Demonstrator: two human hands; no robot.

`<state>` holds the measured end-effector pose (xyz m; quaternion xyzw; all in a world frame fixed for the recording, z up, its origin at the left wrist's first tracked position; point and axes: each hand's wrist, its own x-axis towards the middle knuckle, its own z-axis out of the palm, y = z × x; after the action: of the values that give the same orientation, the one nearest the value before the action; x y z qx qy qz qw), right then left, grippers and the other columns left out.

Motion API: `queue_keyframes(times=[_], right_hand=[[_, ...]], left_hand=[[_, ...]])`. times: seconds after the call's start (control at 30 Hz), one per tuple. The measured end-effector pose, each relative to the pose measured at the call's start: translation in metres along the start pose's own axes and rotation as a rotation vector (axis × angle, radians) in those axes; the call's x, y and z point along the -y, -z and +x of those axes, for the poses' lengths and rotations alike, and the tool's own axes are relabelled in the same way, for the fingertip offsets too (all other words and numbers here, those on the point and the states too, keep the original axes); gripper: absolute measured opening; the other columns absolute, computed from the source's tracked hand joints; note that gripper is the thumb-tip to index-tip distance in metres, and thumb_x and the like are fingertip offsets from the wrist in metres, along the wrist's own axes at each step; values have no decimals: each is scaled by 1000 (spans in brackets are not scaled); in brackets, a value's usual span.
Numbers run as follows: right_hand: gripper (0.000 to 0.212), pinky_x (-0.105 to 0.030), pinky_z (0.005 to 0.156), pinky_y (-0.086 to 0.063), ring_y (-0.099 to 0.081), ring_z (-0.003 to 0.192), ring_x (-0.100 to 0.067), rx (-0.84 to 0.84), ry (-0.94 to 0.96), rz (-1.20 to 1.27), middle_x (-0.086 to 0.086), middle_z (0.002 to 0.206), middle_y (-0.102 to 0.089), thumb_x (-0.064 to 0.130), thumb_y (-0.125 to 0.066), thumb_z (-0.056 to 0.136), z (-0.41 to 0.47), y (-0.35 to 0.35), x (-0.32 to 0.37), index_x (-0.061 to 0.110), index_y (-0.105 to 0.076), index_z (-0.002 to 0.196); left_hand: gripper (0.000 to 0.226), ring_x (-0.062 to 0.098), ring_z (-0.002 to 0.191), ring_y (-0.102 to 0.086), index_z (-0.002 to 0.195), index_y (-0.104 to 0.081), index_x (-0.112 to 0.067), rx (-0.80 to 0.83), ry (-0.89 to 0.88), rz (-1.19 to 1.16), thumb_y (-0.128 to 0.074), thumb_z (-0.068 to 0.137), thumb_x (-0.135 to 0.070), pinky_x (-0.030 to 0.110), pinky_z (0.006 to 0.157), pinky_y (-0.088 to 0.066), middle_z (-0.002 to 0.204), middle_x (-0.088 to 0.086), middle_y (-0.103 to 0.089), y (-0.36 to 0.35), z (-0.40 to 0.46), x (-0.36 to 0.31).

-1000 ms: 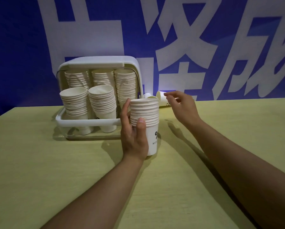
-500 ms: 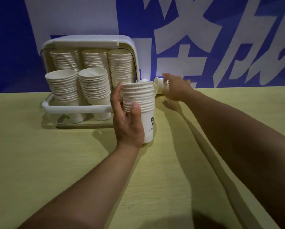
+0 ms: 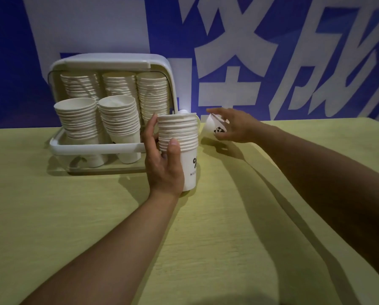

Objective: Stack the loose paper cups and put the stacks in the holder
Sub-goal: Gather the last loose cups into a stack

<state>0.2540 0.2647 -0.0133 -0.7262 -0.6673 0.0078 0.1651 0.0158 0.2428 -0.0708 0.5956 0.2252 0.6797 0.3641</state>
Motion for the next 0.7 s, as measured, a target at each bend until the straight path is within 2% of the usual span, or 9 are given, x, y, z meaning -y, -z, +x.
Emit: queue_keyframes(times=[0.1, 0.17, 0.23, 0.33, 0.4, 0.5, 0.6, 0.7], right_hand=[[73, -20, 76, -54, -61, 102, -23, -200, 50, 292, -6, 129, -51, 37, -72, 88, -8, 21, 13, 34, -32, 149], [70, -21, 69, -56, -62, 96, -18, -319, 77, 491, -4, 124, -51, 38, -71, 89, -11, 37, 29, 33, -33, 148], [63, -24, 71, -57, -62, 102, -18, -384, 113, 640, -6, 125, -52, 39, -67, 91, -16, 47, 49, 34, -33, 144], [56, -24, 73, -58, -62, 108, -21, -352, 164, 838, -11, 127, -53, 38, -64, 93, -26, 47, 77, 39, -32, 138], [54, -28, 77, -59, -64, 105, -19, -297, 179, 877, -10, 125, -54, 41, -63, 92, -34, 38, 91, 41, -34, 138], [42, -36, 86, -58, -64, 103, -16, -279, 187, 821, -2, 120, -60, 45, -55, 92, -40, 16, 97, 31, -51, 132], [29, -35, 86, -56, -62, 105, -14, -269, 163, 853, 4, 117, -64, 44, -47, 98, -44, -2, 90, 32, -66, 117], [38, -32, 82, -56, -61, 102, -21, -287, 99, 970, 2, 111, -68, 41, -35, 105, -39, -6, 81, 33, -72, 106]], left_hand=[[56, 8, 109, -63, 140, -37, -40, 8, -9, 19, -48, 86, -48, 23, 90, -51, 128, 9, -61, 0, -1, 1], [56, 15, 120, -60, 142, -38, -38, 26, -36, 35, -50, 88, -45, 28, 100, -48, 137, 9, -59, 0, -2, 3], [58, 14, 128, -56, 144, -39, -34, 53, -48, 44, -50, 89, -44, 28, 105, -44, 143, 5, -56, 0, -1, 4], [56, 5, 130, -54, 143, -40, -34, 70, -45, 57, -51, 90, -43, 21, 105, -41, 143, 0, -55, -1, 0, 3], [55, 3, 128, -55, 143, -39, -38, 69, -26, 58, -52, 90, -46, 22, 103, -44, 142, -4, -56, -2, 0, 2], [58, 4, 117, -61, 144, -35, -42, 47, 23, 60, -49, 88, -52, 26, 94, -52, 134, -8, -59, -2, -1, 0], [58, -2, 113, -61, 144, -33, -41, 21, 17, 70, -46, 89, -52, 18, 89, -50, 130, -14, -59, -1, -1, 0], [58, 5, 117, -61, 145, -34, -40, 14, 11, 79, -46, 90, -52, 27, 93, -53, 134, -7, -60, -1, -1, 0]])
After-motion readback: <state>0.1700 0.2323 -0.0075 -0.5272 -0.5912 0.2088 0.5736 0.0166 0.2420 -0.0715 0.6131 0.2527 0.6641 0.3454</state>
